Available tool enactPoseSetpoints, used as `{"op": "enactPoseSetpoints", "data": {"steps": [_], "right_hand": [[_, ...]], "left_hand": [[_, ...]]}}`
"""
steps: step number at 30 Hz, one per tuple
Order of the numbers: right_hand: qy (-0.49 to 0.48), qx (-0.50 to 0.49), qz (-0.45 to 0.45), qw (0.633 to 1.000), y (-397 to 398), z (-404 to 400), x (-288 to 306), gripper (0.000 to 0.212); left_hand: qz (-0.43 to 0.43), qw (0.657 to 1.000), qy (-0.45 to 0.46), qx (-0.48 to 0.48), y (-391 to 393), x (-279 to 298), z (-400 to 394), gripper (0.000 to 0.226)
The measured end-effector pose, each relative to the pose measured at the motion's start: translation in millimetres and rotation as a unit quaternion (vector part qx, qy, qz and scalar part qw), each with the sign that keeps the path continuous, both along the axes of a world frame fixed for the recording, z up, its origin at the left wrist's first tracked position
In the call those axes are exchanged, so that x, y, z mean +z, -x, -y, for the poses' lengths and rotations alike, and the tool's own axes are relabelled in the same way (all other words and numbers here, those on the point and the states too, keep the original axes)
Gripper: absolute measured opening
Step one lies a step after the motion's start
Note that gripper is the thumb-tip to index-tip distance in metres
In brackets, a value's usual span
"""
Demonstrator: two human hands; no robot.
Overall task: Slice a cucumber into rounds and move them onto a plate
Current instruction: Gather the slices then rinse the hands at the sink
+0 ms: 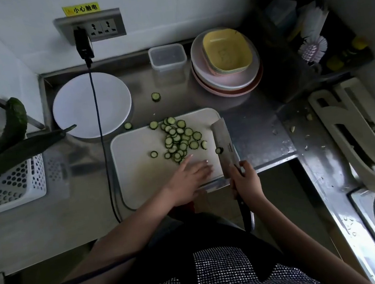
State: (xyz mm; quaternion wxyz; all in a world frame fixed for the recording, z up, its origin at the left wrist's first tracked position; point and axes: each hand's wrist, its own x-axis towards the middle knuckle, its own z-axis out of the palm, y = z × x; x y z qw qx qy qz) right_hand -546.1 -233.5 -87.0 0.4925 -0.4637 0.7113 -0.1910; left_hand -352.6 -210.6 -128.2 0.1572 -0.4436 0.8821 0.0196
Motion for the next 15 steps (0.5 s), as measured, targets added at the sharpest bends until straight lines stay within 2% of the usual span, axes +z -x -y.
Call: {"op": "enactPoseSetpoints", "data": {"steps": [2, 4, 7, 9, 11, 15], "right_hand": [[0.004, 0.010, 0.004, 1.000, -1, 0, 1, 0.020], [0.004, 0.019, 0.018, 1.000, -3, 0, 2, 0.019], [-0.002, 0.030, 0.034, 0.999, -9, 1, 3, 0.014], [-0.008, 0.041, 0.048, 0.998, -14, 3, 5, 0.012], [-0.008, 0.060, 0.055, 0.997, -18, 4, 8, 0.012], [0.002, 0.051, 0.060, 0.997, -20, 9, 12, 0.013]], "left_hand": [[0.012, 0.995, 0.000, 0.096, -4, 8, 4, 0.068], [-0.049, 0.985, 0.016, 0.165, -10, 14, 9, 0.067], [-0.175, 0.972, 0.060, 0.142, -14, 15, 17, 0.056], [-0.214, 0.967, 0.059, 0.122, -8, 18, 20, 0.055], [-0.199, 0.973, 0.017, 0.116, 1, 23, 21, 0.061], [-0.139, 0.978, -0.007, 0.156, -13, 16, 16, 0.066]]}}
